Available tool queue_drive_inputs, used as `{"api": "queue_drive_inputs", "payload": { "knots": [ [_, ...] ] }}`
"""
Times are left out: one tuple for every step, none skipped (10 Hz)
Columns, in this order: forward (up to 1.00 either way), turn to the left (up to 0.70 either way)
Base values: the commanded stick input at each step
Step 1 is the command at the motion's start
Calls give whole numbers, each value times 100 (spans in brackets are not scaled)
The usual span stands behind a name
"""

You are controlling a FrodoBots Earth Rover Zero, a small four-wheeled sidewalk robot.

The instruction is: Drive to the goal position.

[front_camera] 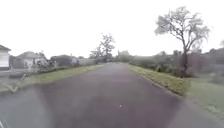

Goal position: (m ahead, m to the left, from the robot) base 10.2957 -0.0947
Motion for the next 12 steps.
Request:
{"api": "queue_drive_inputs", "payload": {
  "knots": [
    [70,0],
    [70,0],
    [70,0],
    [70,0],
    [70,0],
    [70,0],
    [70,0],
    [70,-12],
    [70,-27],
    [70,-24],
    [70,-21],
    [70,-17]
  ]
}}
